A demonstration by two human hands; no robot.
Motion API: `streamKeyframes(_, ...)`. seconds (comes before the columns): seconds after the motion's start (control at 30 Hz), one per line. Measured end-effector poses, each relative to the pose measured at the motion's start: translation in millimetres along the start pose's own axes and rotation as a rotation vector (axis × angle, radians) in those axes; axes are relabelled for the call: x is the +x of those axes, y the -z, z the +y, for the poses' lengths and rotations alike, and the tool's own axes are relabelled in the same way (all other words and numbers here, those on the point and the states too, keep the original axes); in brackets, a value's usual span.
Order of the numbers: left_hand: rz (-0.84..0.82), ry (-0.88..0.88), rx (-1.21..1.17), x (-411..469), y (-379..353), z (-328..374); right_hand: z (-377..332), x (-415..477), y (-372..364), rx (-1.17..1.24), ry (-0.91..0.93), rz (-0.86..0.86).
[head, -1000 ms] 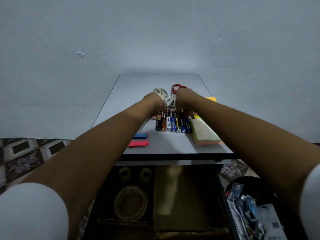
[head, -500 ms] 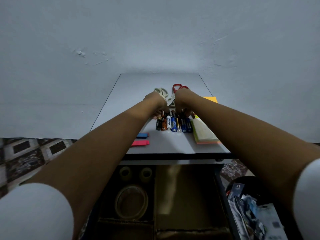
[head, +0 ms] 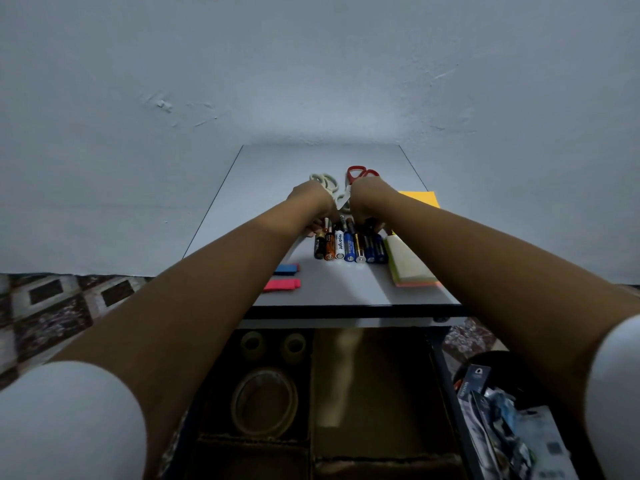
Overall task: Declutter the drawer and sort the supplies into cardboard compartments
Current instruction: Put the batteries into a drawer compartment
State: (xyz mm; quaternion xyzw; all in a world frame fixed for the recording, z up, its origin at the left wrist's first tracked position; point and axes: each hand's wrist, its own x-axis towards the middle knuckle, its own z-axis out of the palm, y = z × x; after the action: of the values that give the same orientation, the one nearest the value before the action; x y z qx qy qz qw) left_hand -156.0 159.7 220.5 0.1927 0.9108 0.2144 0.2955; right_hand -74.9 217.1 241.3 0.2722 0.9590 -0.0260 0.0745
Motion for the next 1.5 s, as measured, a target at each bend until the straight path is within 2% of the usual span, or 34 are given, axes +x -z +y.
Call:
streamKeyframes(0.13, 0.014, -0.028, 0.007, -1.3, -1.1, -1.5, 3.0, 2.6, -1.6, 0.015, 0.004, -0.009)
streamKeyframes(0.27, 0.014, -0.041, 0.026, -1.9, -1.4, -2.9, 3.9, 0.0, 0.2, 0.02, 0.038, 0.134)
streamKeyframes(0.33, 0.018, -0.043, 0.02, -5.5, -1.7, -2.9, 6.4, 2.3, 1.2, 0.098, 0.039, 0.178)
streamKeyframes(0.53, -0.021, 0.03, 0.046, -14.0, -1.9, -1.0, 11.2, 5.1, 5.8, 0.209, 0.004, 0.242)
streamKeyframes(0.93, 0.008, 0.043, -0.025, -25.5, -2.8, -5.4, 14.5, -6.1, 8.0, 0.337, -0.001, 0.249)
streamKeyframes(1.17, 0.047, 0.06, -0.231, -21.5, -2.6, -13.0, 16.8, -10.6, 8.2, 0.355, -0.018, 0.247)
streamKeyframes(1.3, 0.013, 0.085, -0.374, -26.6, -2.5, -15.3, 17.7, -13.2, 4.9, 0.409, -0.008, 0.248)
streamKeyframes(1.5, 0.032, 0.069, -0.461, -29.3, -3.2, -16.7, 16.6, -17.1, 3.0, 0.464, -0.015, 0.244)
